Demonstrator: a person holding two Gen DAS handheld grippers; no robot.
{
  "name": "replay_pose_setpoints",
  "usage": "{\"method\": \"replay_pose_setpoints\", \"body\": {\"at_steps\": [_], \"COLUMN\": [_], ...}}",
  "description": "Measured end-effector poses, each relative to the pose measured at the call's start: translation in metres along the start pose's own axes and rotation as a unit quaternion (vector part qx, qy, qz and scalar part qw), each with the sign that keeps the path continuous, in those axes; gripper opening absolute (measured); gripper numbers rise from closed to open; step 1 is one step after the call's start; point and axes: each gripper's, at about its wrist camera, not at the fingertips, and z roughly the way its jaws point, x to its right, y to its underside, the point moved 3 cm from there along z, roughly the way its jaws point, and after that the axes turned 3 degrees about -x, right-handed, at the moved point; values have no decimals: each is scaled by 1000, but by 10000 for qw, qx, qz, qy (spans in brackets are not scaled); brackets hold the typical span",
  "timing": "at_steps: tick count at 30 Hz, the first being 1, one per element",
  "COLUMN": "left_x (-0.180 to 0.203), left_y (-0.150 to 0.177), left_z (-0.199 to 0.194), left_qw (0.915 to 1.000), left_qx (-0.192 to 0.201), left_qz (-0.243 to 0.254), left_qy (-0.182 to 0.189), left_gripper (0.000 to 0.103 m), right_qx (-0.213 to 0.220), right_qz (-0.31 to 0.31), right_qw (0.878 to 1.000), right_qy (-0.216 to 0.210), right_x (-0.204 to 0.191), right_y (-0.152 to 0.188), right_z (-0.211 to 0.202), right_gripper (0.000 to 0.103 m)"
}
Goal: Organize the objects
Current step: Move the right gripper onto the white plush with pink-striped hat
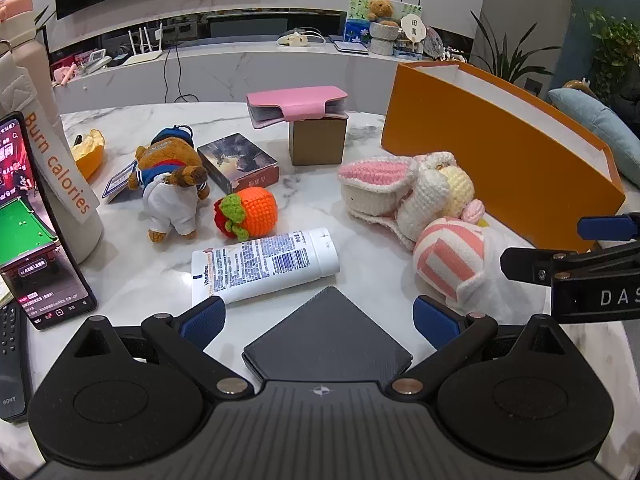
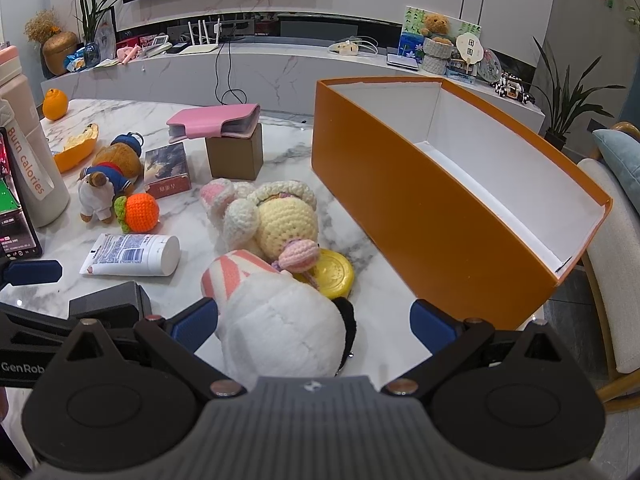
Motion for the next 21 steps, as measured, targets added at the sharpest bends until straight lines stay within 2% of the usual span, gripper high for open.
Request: {"method": "replay_pose_setpoints", "body": {"at_steps": [21], "left_x": [6], "left_y": [2], "left_z": [4], "left_qw": [9996], "left_qx": [-176], "left_qz": [228], "left_qy": [52], "left_gripper": [103], "right_qx": [-20], "right_qz": [-11], "right_qw": [10000], "right_qy": [-14], "right_x": [0], "right_y": [3], "right_z": [3], "right_gripper": [102]}}
